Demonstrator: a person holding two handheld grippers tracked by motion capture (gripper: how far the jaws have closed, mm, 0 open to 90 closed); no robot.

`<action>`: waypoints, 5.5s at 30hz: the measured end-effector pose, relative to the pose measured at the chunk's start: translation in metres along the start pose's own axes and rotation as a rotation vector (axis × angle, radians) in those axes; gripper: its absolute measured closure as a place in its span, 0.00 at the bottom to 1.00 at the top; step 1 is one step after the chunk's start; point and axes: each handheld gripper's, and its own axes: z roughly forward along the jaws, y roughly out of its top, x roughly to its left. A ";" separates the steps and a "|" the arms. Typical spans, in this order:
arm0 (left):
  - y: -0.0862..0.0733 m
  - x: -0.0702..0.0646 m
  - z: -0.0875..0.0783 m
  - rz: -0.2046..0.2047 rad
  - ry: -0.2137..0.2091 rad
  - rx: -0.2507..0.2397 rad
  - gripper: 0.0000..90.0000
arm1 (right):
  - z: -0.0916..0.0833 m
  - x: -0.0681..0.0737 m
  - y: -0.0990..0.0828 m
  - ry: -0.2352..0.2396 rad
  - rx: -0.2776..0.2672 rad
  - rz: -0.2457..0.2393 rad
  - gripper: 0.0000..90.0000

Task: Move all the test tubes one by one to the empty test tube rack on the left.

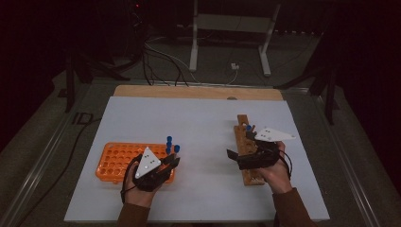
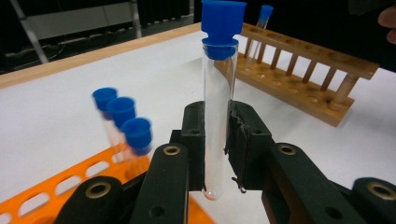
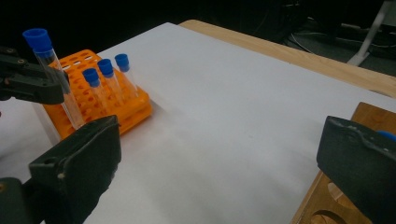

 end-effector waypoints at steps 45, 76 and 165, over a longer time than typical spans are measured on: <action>-0.026 0.012 0.015 0.041 0.093 0.261 0.86 | 0.001 0.002 -0.001 0.018 0.013 -0.007 0.01; 0.002 0.013 -0.008 -0.063 0.109 -0.018 0.26 | 0.000 -0.003 -0.001 0.004 0.009 0.000 0.01; 0.016 -0.006 0.008 -0.126 0.101 -0.016 0.01 | 0.031 -0.072 -0.004 -0.280 0.073 0.071 0.84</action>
